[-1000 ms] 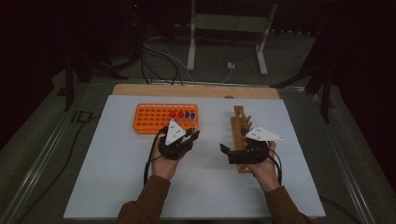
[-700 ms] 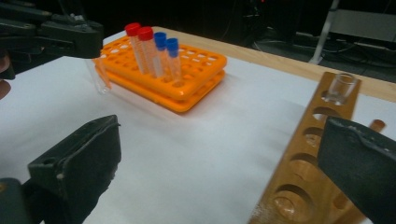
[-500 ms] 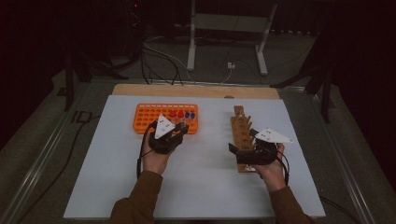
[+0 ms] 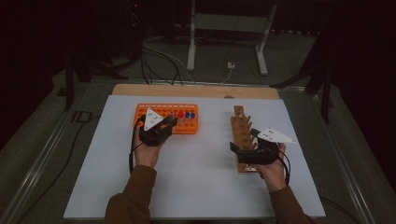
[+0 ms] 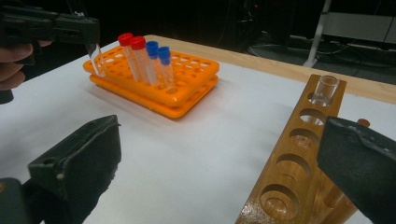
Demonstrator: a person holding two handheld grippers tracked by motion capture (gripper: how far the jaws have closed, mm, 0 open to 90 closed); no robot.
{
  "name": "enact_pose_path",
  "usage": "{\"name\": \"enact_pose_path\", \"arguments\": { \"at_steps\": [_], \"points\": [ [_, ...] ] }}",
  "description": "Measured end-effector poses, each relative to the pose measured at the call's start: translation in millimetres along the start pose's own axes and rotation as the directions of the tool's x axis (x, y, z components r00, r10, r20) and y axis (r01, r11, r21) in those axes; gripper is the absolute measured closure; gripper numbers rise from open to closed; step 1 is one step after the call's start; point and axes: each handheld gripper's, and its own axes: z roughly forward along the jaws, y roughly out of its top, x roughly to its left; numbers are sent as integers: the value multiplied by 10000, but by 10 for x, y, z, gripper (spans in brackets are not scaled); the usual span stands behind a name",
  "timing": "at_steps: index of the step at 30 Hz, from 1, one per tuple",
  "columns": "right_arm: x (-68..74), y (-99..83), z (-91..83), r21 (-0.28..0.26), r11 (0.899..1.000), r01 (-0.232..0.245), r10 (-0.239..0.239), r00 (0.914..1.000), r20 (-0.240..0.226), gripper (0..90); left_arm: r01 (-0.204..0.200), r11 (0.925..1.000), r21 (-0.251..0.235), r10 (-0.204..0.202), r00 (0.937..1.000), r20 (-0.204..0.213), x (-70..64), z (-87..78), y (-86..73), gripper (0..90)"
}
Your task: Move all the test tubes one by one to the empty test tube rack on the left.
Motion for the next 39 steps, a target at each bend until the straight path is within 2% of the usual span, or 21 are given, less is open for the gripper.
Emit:
{"name": "enact_pose_path", "arguments": {
  "at_steps": [6, 12, 15, 19, 29, 35, 37, 39],
  "points": [
    [-19, 7, -8, -51, 10000, -72, 72, 10000, 2, 1, -297, 9993, 248, 305, 9990, -321, 74, 66, -10, 759],
    [-26, 7, -8, -68, 9999, -91, 91, 10000, -20, 1, -27, 9996, 272, 48, 9972, -752, 145, 137, -48, 760],
    [-31, 4, -1, -61, 9999, -121, 121, 9999, -32, 1, -96, 9993, 375, 133, 9949, -1004, 157, 179, -64, 760],
    [-28, 6, -1, -84, 9999, -112, 111, 9999, -44, 1, 71, 9990, 446, -12, 9914, -1312, 194, 242, -92, 760],
    [-33, 0, 3, -92, 9998, -175, 174, 9998, -100, 1, 491, 9977, 475, -411, 9868, -1564, 264, 369, -164, 759],
    [-41, -2, 4, -113, 9997, -210, 209, 9997, -119, 1, 682, 9968, 424, -607, 9856, -1577, 267, 419, -191, 759],
    [-43, -4, 6, -106, 9997, -215, 213, 9997, -127, 1, 733, 9957, 563, -637, 9856, -1569, 267, 439, -212, 759],
    [-43, -6, 9, -86, 9997, -216, 215, 9997, -131, 1, 605, 9947, 835, -474, 9874, -1512, 258, 469, -247, 759]
  ]
}}
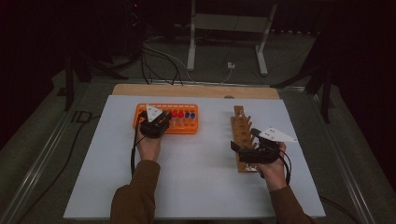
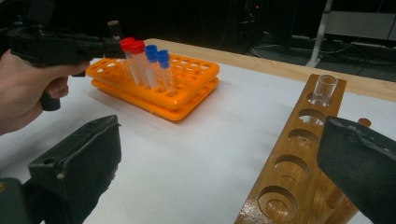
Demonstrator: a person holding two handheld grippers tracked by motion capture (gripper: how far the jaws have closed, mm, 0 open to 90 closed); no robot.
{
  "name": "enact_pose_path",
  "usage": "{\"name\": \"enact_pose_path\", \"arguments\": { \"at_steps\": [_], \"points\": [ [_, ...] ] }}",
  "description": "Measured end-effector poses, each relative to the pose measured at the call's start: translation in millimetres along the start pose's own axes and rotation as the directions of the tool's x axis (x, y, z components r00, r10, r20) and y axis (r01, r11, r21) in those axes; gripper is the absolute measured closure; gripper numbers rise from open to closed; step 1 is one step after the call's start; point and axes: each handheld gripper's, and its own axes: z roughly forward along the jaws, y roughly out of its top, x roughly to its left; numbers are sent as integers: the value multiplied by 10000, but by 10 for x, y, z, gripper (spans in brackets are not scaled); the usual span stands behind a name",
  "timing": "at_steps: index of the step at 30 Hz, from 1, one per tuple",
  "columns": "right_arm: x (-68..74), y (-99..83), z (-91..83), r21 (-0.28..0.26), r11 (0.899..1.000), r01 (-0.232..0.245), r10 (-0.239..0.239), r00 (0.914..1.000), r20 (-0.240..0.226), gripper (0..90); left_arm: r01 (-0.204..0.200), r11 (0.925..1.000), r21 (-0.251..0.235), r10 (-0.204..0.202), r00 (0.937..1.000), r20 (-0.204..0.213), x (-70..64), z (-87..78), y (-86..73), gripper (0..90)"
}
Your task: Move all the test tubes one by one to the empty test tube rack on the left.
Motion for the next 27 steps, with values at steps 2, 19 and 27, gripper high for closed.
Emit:
{"name": "enact_pose_path", "arguments": {
  "at_steps": [2, 19, 27],
  "points": [
    [2, -1, 2, 7, 10000, -2, 2, 10000, -9, 1, -119, 9995, 294, 122, 9999, -69, -9, 30, -38, 759],
    [28, -8, 21, 68, 10000, 58, -58, 9999, -102, 2, -394, 9901, 1350, 395, 9992, 21, -3, 99, -101, 765],
    [23, -8, 18, 57, 10000, 40, -39, 9999, -109, 2, -30, 9900, 1411, 43, 9999, -90, 34, 73, -95, 651]
  ]
}}
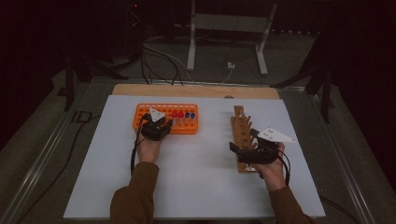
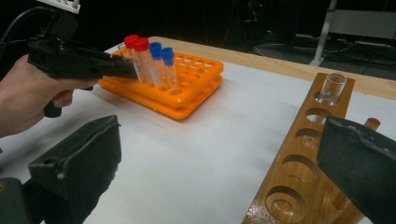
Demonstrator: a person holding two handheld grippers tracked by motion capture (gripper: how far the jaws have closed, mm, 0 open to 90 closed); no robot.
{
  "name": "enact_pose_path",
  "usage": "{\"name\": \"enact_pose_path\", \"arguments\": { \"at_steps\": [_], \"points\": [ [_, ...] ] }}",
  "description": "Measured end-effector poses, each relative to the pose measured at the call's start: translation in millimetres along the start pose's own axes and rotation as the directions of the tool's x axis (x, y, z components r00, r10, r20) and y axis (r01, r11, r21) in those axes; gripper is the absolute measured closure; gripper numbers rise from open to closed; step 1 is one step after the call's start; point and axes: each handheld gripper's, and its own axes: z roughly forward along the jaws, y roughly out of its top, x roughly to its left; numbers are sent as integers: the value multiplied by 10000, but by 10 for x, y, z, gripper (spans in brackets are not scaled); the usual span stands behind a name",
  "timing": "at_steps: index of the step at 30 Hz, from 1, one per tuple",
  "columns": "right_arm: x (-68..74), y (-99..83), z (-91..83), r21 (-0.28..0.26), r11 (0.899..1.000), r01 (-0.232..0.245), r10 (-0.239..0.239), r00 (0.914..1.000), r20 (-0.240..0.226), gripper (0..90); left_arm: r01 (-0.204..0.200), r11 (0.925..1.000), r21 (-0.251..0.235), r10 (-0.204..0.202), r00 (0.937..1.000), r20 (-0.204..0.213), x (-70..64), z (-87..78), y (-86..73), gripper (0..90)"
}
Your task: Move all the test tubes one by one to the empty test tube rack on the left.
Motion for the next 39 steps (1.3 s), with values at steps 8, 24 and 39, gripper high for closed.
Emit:
{"name": "enact_pose_path", "arguments": {
  "at_steps": [8, 24, 39],
  "points": [
    [10, -3, 6, 21, 10000, 24, -24, 10000, -5, 2, 370, 9990, -253, -360, 9986, 394, 32, -106, -31, 536],
    [16, -9, 14, 41, 10000, 10, -10, 10000, -5, 2, 1514, 9834, -997, -1384, 9822, 1268, 107, -555, -73, 189],
    [25, -15, 27, 68, 10000, -5, 5, 10000, -18, 2, 1038, 9803, -1683, -876, 9910, 1009, 64, -1106, -264, 4]
  ]
}}
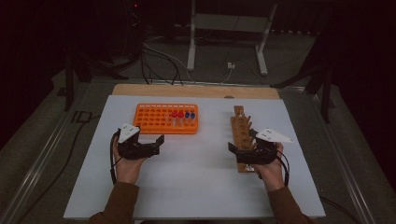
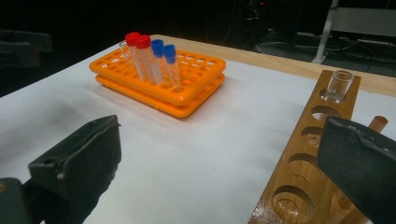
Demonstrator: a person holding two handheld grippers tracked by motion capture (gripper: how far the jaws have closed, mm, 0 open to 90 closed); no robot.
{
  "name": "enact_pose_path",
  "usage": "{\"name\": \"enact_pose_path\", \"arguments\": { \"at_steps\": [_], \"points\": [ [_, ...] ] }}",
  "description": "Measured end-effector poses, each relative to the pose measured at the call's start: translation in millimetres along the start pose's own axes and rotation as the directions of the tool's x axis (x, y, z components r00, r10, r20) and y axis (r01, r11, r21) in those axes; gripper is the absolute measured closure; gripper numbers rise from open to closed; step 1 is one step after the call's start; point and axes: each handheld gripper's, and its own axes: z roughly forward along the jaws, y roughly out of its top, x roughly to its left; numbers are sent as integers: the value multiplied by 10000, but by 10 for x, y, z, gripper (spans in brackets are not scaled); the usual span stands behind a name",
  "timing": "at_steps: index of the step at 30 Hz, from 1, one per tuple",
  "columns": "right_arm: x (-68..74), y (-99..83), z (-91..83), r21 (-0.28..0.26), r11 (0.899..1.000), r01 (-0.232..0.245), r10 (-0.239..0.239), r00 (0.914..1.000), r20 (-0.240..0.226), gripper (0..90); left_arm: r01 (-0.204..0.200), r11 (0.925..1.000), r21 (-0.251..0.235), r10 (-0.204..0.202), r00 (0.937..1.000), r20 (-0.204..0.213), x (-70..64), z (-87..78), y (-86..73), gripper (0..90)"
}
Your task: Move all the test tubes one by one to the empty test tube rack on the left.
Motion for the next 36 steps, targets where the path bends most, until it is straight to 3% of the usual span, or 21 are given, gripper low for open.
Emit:
{"name": "enact_pose_path", "arguments": {
  "at_steps": [9, 21, 31, 36],
  "points": [
    [6, 11, 11, -13, 10000, 52, -52, 10000, 1, 2, -119, 9999, -63, 118, 9998, -132, 38, -232, -100, 4],
    [-22, 195, 24, -222, 9985, 498, -494, 9986, 175, 2, 78, 9998, -187, -87, 9989, -463, 62, -338, -187, 4],
    [-204, 491, 192, 20, 9969, 790, -789, 9940, 763, 2, 119, 9995, -290, -132, 9988, -472, 66, -343, -198, 4],
    [-370, 546, 280, 73, 9989, 466, -471, 9941, 981, 23, 163, 9992, -360, -180, 9987, -472, 62, -350, -200, 4]
  ]
}}
